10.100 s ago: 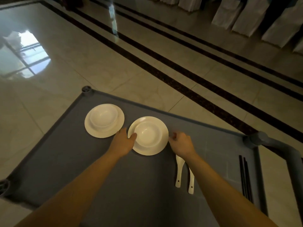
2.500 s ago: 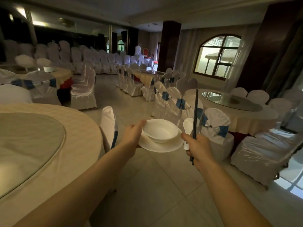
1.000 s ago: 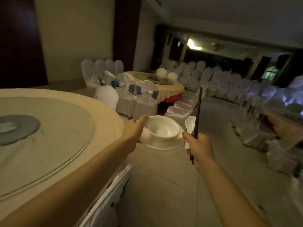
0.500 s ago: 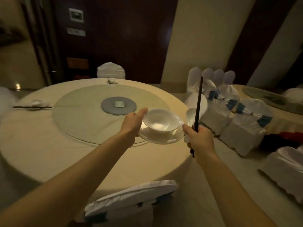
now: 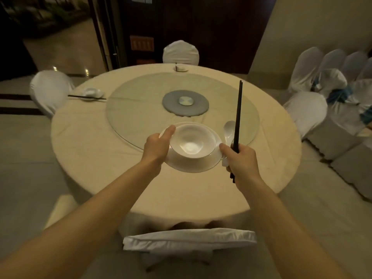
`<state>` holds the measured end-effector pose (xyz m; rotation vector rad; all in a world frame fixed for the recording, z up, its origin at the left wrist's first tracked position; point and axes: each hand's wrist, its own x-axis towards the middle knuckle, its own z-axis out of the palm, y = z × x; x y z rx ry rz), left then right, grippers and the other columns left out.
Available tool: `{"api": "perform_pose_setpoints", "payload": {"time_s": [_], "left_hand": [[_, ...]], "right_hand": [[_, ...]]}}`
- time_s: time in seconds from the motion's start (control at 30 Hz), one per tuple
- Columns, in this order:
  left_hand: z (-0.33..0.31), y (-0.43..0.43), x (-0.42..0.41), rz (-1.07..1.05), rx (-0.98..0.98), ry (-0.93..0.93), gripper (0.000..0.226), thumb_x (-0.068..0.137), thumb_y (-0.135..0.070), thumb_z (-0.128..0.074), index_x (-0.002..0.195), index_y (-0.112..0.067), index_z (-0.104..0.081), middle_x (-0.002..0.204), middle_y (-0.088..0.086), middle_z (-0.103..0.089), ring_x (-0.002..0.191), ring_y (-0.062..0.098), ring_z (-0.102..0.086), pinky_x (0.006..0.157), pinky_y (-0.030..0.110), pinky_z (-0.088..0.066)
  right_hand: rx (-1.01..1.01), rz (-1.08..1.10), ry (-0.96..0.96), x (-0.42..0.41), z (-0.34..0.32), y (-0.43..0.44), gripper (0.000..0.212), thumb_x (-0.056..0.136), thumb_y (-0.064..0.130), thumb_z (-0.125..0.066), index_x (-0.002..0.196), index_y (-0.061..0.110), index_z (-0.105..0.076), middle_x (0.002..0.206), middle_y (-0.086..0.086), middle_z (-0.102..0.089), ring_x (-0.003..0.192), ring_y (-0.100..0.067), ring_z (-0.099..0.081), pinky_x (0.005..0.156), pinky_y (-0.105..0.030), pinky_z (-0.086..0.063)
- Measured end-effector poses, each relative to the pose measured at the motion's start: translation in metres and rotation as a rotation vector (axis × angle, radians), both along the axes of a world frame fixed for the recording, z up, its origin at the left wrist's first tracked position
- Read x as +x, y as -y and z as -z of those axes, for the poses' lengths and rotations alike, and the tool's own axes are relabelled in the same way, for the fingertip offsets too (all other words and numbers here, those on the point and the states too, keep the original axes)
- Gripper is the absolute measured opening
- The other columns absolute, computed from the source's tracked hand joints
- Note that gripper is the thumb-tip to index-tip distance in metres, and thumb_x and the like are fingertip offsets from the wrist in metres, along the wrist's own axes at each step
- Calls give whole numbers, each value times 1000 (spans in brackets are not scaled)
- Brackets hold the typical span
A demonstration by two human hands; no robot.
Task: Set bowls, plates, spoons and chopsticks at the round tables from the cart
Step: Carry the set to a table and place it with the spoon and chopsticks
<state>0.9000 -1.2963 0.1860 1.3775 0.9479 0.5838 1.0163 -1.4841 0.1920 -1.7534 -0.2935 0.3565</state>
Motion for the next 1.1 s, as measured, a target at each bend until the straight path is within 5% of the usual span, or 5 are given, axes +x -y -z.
{"api": "perform_pose_setpoints", "payload": {"time_s": [0.17,0.37,0.5,0.93,1.1], "left_hand": [[53,-8,19,3,-19,-92,61,71,-72,-58,97,-17,-65,96,2,-67,86,21,-63,65,34,-43],[126,-23,41,18,-17,-236,61,79,-72,-54,105,-18,-67,106,-3,-66,89,16,-60,68,31,-42],[174,-33,54,6,-10,-331,44,83,-69,-55,82,-26,-62,88,-7,-64,75,9,-57,59,28,-37],[273,-48,87,68,36,-555,49,91,-60,-54,78,-14,-63,77,0,-64,68,15,-57,57,32,-39],[278,-48,89,73,59,-603,49,91,-57,-56,58,-22,-49,61,-4,-54,59,14,-50,53,32,-32]], "right_hand": [[-93,-17,-81,26,52,-11,40,88,31,-71,91,-7,-60,66,-7,-50,50,-18,-42,54,-36,-40],[-179,-60,-155,56,122,-24,35,91,31,-70,90,-3,-65,66,-5,-53,56,-18,-44,55,-34,-42],[-238,-95,-190,76,172,-37,36,91,32,-70,90,-3,-66,69,-5,-56,60,-18,-47,62,-36,-43],[-420,-130,-194,117,287,-55,21,88,37,-70,80,17,-70,78,-2,-71,76,-20,-68,68,-37,-54],[-435,-148,-191,122,298,-57,32,88,37,-70,84,5,-68,83,-13,-71,79,-27,-67,72,-42,-56]]}}
